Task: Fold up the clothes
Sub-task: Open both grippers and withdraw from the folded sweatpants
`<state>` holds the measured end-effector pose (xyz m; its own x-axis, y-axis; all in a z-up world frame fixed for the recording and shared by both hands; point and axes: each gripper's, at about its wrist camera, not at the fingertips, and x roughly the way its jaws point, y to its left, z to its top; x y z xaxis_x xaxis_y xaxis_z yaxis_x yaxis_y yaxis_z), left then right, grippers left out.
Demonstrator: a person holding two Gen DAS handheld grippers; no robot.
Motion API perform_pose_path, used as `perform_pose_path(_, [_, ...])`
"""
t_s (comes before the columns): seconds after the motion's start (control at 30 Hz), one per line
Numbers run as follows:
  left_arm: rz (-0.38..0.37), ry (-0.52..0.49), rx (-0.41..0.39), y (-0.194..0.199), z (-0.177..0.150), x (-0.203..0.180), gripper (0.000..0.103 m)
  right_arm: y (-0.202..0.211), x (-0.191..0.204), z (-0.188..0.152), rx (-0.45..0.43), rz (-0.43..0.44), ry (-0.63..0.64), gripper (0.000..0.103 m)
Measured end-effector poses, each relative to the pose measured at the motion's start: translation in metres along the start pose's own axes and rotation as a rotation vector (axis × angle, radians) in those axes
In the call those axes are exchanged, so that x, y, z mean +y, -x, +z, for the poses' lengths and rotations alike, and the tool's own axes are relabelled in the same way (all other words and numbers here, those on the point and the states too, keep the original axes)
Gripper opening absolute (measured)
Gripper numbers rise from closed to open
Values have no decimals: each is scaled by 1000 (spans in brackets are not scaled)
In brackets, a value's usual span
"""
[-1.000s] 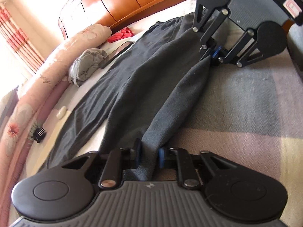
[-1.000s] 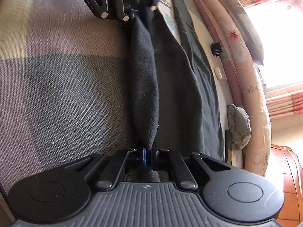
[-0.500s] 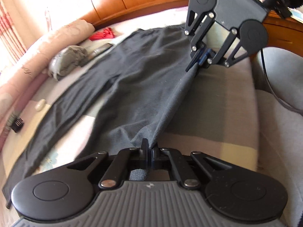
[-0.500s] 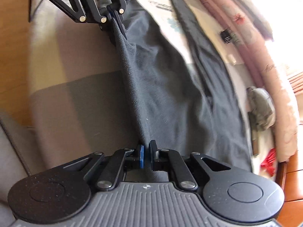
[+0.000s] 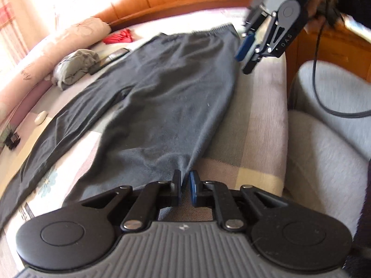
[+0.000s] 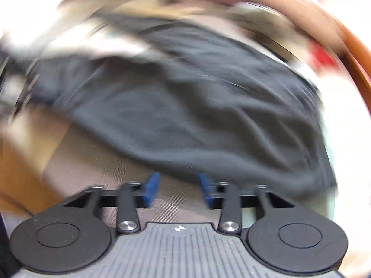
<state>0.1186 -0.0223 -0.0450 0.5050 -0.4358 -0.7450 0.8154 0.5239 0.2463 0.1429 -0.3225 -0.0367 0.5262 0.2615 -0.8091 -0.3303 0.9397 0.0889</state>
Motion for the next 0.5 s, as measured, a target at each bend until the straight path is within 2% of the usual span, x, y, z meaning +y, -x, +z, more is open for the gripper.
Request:
perform_pose_path(0.07, [-2,51,-14,2,-2,4,10,6,-35,-14,-38,79,-258,80])
perform_pose_path(0.13, [-10,92,-15,-1,-3,7,10,4,-59,-27,-73,134,-441,82])
perform_pose_path(0.2, [-13,113,-11,-5,-3,8,10,-3,-77,-40,-91,165,-588,91])
perform_pose_path(0.27, [-11,120,-10,-8,-1,8,10,-7,-84,-46,-119,197,-661,103])
perform_pose_path(0.37, [-9,123,-15,-9,2,7,11,-12,-87,-46,-153,233,-726,103])
perform_pose_path(0.5, [-5,120,-10,-11,2,6,11,-11,-86,-52,-212,221,-793,103])
